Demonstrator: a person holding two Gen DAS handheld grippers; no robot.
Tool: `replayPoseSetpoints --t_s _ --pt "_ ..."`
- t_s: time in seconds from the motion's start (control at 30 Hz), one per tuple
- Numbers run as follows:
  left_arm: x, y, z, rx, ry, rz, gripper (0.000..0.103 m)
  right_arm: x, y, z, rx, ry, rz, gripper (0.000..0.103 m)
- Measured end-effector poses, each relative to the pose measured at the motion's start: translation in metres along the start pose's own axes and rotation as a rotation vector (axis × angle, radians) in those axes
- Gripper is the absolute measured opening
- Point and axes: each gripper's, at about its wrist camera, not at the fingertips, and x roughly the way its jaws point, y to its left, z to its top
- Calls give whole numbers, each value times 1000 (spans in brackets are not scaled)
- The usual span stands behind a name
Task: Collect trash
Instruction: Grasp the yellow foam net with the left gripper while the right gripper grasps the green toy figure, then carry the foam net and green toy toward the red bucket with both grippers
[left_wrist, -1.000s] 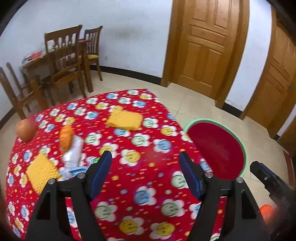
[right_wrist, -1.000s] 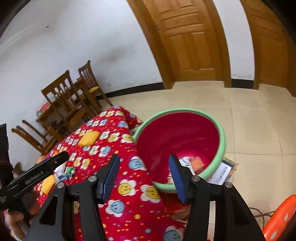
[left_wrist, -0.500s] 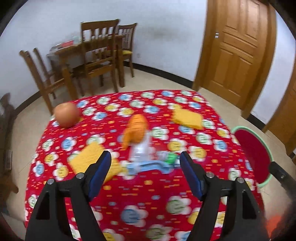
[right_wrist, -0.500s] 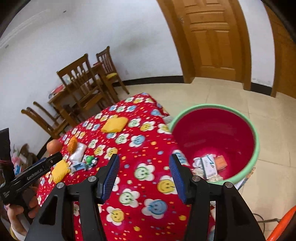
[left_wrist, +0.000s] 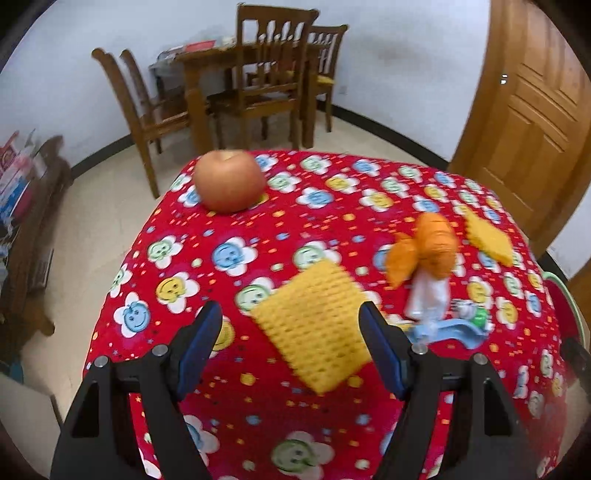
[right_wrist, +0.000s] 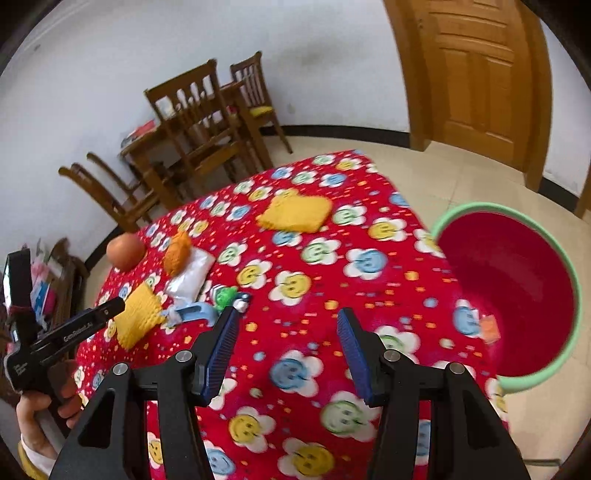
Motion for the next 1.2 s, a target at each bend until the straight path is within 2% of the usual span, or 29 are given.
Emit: replayPoseSetpoints --t_s 0.37,0.53,0.57,0.7,0.77,0.93,0.97,1.2 --pt "31 -1 -4 8 79 -31 76 59 27 9 -96 73 8 57" --pt "34 -5 -6 14 73 -26 76 78 35 9 -128 101 31 57" --pt "34 -5 -7 13 72 -31 72 81 37 9 -137 104 35 57" --pt "35 -8 -7 15 66 -63 56 87 46 4 -183 96 25 45" --pt "33 -12 -8 28 60 -85 39 88 50 3 -198 93 33 37" --pt "28 -21 -10 53 51 -123 18 86 47 1 -188 86 45 34" --pt "27 -21 -10 49 51 -132 16 84 45 2 -178 84 50 31" --pt "-3 -19 -8 34 -2 -164 14 58 28 3 -112 40 65 31"
